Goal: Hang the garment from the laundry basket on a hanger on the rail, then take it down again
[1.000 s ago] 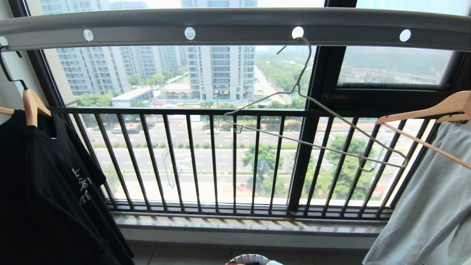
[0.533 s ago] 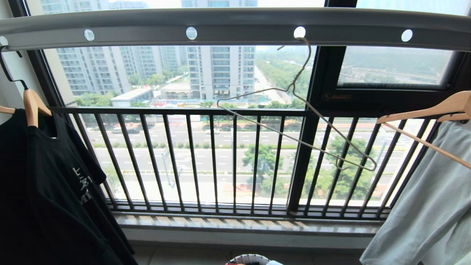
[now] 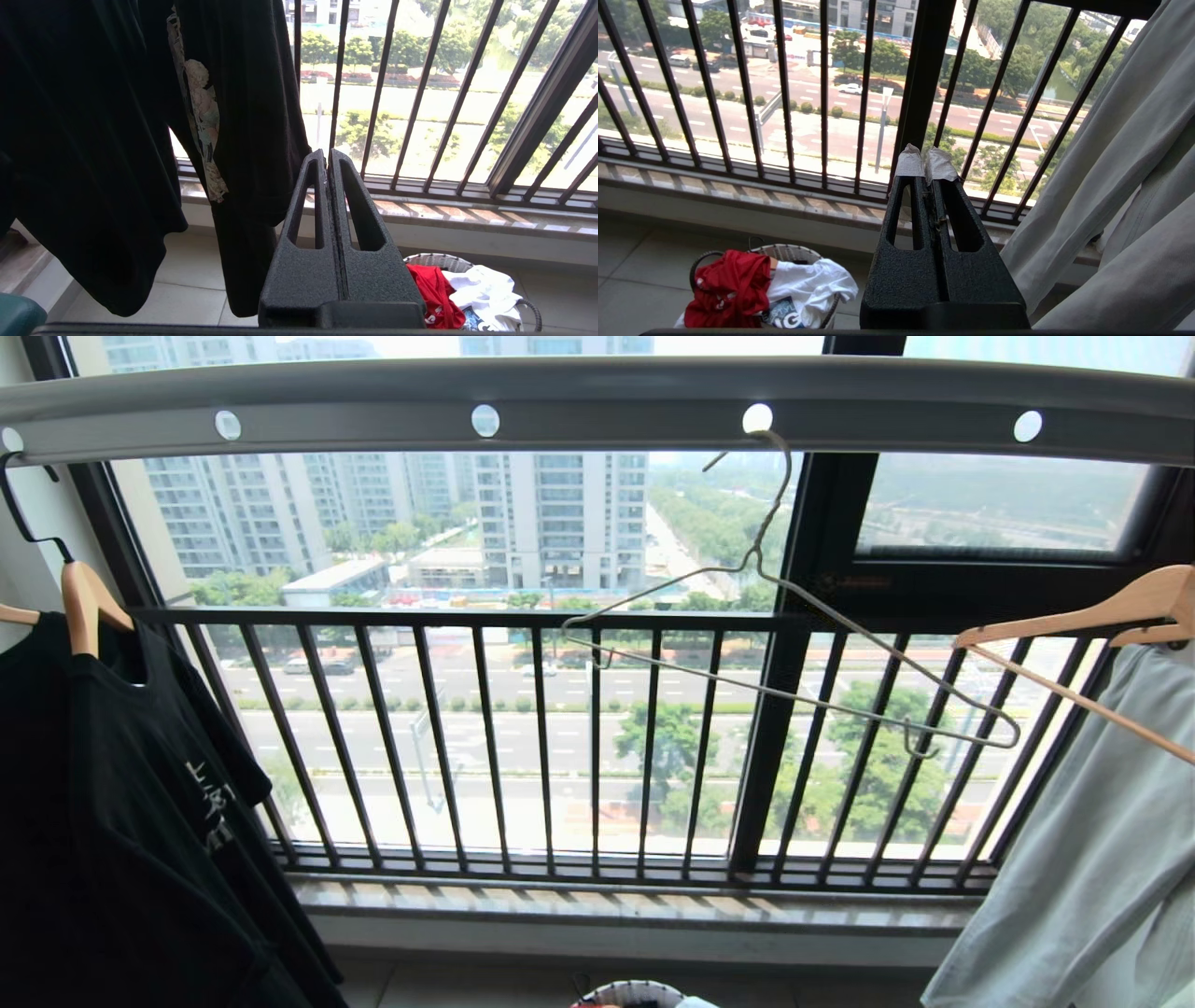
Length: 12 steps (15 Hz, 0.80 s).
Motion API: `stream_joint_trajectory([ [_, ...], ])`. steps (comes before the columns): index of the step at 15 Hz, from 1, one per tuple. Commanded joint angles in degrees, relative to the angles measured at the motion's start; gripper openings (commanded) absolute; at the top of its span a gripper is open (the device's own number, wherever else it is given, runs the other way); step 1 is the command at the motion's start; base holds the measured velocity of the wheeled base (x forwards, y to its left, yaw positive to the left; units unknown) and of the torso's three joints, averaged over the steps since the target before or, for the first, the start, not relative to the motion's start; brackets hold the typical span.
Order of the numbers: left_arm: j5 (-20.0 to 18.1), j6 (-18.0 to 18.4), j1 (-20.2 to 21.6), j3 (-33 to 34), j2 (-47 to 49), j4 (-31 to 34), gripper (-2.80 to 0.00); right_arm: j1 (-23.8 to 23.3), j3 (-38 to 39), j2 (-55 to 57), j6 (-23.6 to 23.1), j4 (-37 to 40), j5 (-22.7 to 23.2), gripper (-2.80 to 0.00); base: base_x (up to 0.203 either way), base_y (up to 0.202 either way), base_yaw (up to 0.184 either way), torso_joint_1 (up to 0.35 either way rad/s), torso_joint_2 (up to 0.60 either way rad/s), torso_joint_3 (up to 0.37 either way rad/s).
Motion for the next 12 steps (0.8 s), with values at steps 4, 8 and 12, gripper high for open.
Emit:
stream_joint_trajectory([
  [4, 0.0, -0.1, 0.0, 0.0, 0.0, 0.0, -2.80, 0.0, 0.1, 0.1, -0.1, 0.0, 0.0, -2.80, 0.000, 0.000, 0.000, 0.000, 0.00, 0.000],
  [8, 0.0, -0.1, 0.0, 0.0, 0.0, 0.0, -2.80, 0.0, 0.1, 0.1, -0.1, 0.0, 0.0, -2.80, 0.000, 0.000, 0.000, 0.000, 0.00, 0.000],
  [12, 0.0, -0.1, 0.0, 0.0, 0.0, 0.0, -2.80, 0.0, 0.1, 0.0, -0.1, 0.0, 0.0, -2.80, 0.000, 0.000, 0.000, 0.000, 0.00, 0.000],
])
